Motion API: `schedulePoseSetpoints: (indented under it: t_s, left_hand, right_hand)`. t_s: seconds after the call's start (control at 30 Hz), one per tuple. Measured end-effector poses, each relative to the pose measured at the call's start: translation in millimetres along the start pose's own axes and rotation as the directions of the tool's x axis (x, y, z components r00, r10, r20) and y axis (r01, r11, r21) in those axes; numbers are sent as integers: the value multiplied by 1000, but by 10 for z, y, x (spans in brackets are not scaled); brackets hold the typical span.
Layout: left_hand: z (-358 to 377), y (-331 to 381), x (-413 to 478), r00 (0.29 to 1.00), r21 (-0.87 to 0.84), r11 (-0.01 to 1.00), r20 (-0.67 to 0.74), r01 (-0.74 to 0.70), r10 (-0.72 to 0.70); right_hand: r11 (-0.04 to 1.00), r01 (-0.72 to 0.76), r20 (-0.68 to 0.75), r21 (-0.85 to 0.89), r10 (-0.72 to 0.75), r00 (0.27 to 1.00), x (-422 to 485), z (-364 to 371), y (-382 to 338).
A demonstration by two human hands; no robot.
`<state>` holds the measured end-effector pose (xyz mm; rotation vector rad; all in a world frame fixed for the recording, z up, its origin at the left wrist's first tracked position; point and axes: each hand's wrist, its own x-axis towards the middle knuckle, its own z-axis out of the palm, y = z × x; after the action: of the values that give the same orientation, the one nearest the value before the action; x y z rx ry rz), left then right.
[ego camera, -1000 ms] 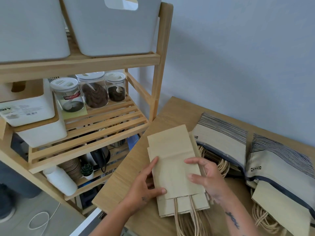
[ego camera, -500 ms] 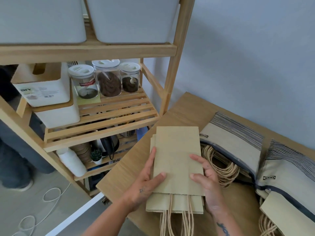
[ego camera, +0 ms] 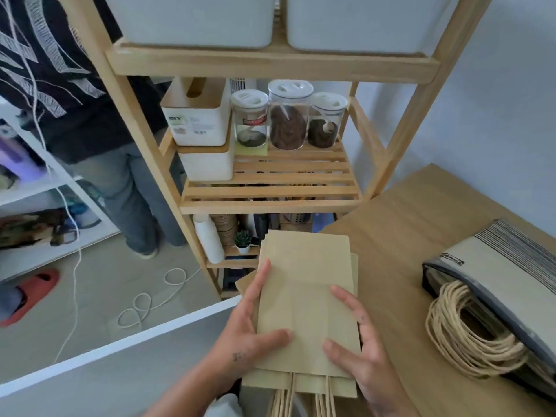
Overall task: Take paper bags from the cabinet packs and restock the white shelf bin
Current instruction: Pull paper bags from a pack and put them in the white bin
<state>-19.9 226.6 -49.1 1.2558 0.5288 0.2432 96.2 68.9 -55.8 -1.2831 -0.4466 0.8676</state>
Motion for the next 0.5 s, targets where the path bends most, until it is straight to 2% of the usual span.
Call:
schedulePoseSetpoints:
  t_s: [0.2,0.37,0.5]
  left_hand:
    - [-311,138,-132,999,-31,999,-12,-32,32]
    - [-728,556,17,979,-43,978,-10,-204,204]
    - [-1158,1047,137,936,6,936,-13,-351,351]
  right_hand:
    - [998,34,42,-47,-32,999,205,320,-53]
    - [988,138,54,-68,-134,990,582,813,-298]
    - [944,289,71,-161,-281,957,948,1335,-605]
